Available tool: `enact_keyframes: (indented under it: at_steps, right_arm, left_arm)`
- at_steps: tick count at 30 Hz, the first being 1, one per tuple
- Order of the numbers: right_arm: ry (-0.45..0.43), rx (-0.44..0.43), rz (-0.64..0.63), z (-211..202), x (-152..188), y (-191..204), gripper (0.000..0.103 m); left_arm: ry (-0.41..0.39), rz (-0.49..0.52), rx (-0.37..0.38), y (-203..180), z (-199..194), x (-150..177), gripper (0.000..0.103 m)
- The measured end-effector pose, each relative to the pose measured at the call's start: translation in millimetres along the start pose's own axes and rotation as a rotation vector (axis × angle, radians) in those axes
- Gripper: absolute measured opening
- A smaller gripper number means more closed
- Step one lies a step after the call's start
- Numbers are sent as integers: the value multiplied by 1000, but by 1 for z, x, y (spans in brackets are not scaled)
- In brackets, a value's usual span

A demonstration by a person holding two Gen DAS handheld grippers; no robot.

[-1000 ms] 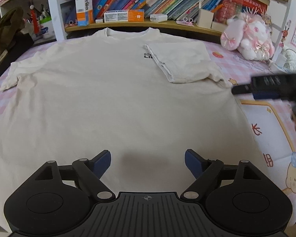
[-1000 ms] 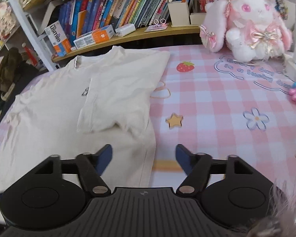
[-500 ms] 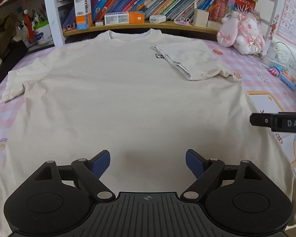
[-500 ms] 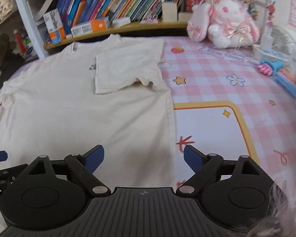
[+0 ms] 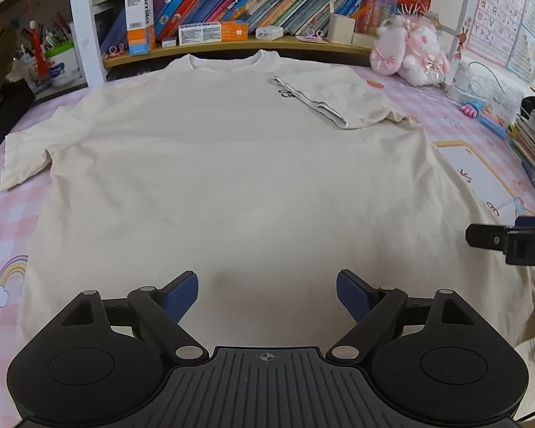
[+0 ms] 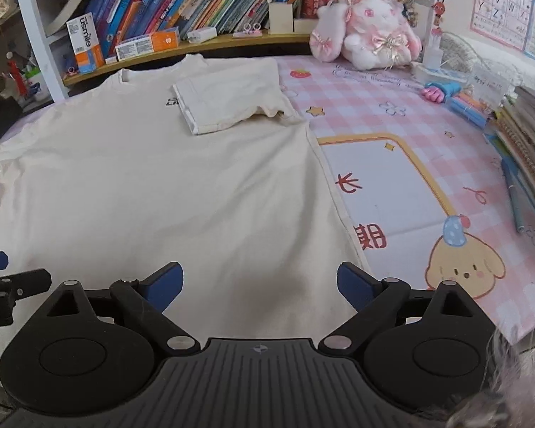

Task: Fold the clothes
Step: 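Move the open left gripper to the unfolded side edge of the shirt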

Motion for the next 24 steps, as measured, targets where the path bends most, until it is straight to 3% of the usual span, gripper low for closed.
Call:
enact_keyframes:
  at_steps: [15,24]
  right_arm:
    - [30,-77,-39,4,0,-13,98]
    - [25,-79,-32,4,0,-22,98]
  left_arm:
    - [46,-23,-109,-24,-15,16,93]
    - [38,-34,-116,-25,-14,16,93]
Point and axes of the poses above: each gripper's, at about its wrist camera, not at the fingertips, and z roughly the way its jaws point, y to its left, x to its underside, the point moved 4 cm from there along z, roughly the way its jaws point, and after that the axes turned 15 degrees about z, right-handed, at the moved point
